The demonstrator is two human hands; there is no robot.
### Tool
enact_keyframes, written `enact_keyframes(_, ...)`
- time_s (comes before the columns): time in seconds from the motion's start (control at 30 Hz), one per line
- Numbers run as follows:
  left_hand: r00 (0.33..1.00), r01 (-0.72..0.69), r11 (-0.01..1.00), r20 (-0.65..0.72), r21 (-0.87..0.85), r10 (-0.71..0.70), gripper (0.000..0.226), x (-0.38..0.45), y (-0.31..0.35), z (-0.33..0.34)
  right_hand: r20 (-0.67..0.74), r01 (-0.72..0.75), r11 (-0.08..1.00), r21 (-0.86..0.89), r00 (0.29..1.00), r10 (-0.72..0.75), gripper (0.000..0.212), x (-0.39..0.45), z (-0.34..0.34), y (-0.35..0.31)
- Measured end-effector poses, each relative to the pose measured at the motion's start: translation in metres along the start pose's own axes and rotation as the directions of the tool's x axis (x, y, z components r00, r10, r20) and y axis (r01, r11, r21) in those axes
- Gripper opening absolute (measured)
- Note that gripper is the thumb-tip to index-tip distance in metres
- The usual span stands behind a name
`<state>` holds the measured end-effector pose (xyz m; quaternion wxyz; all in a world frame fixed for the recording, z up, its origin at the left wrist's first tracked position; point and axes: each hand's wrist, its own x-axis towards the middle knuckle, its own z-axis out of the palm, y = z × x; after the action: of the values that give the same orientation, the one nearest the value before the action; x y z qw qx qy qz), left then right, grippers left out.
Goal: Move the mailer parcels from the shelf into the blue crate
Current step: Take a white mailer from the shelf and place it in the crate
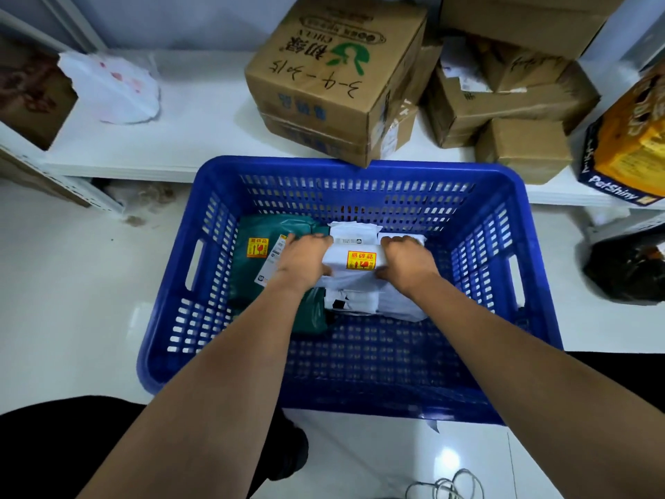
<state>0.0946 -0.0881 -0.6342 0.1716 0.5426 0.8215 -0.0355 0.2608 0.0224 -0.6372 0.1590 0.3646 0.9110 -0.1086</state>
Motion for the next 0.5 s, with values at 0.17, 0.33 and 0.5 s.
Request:
enact_keyframes(0.17,1.000,0.028,0.997,-0.010,0.077,-0.028,0.047,-0.006,0.014,0.029,0.103,0.067,0.987,-0.149,0.993,-0.052,0.063,0.001,0.019,-0.028)
enact_keyframes(0.33,0.999,0.047,0.997,-0.027,0.057,-0.046,0.045,-0.005,0.011,0.041,-0.108,0.119,0.992,-0.033,0.987,-0.121,0.062,-0.002,0.037,-0.050)
enact_keyframes(0.5,1.000,0.028,0.991,0.003,-0.131,-0.028,0.063,0.003,0.003,0.042,-0.157,0.047,0.998,0.042,0.987,-0.040,0.060,0.011,0.032,-0.023)
